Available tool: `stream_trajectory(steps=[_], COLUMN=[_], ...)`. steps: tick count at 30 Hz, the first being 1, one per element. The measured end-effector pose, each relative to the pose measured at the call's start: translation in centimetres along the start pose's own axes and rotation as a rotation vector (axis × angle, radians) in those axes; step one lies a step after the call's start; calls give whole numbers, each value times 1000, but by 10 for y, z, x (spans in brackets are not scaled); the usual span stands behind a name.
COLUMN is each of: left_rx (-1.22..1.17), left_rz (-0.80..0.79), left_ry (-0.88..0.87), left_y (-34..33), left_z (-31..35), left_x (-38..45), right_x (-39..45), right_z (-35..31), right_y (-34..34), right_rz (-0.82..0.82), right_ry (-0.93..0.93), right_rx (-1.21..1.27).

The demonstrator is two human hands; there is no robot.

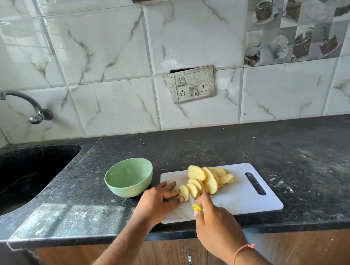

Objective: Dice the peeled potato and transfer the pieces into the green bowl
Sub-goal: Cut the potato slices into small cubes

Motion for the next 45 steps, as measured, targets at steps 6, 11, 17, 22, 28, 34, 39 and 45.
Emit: stream_trajectory(steps=[6, 11, 17, 22, 28, 34, 39, 45], left_rx=[5, -15, 11, 13, -2, 1, -20, -3], left_rz=[0, 10, 12, 16, 13, -3, 3, 4], left_ry=[-8, 11, 1, -1, 0, -6, -9, -19], left_y=[0, 0, -1, 0, 0, 2, 0, -1], left_z=[2, 1, 0, 2, 0, 1, 1, -2], left_x=[-1, -1, -1, -2, -2, -2, -3, -2], right_x=[16, 6, 1, 7, -6, 3, -2, -7], right_z=[-3, -2, -5, -9, -4, -9, -10, -12], right_y=[1, 1, 0, -2, -7, -7, -5, -1], right_rz=[-21, -38, -44, -49, -36, -42, -52, -75], right_ry=[10, 16, -16, -34, -42, -59, -57, -75], right_rx=[-23, -27, 14, 25, 21, 36, 20, 51])
Point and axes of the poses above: each hand's wrist, its own x-axis towards the middle knuckle, its own y-axis out of the back of the hand, z = x × y, the point moved 1 cm from there along x, towards the middle knuckle, and after that the axes turned 7 degrees about z, right-handed, at the moved point
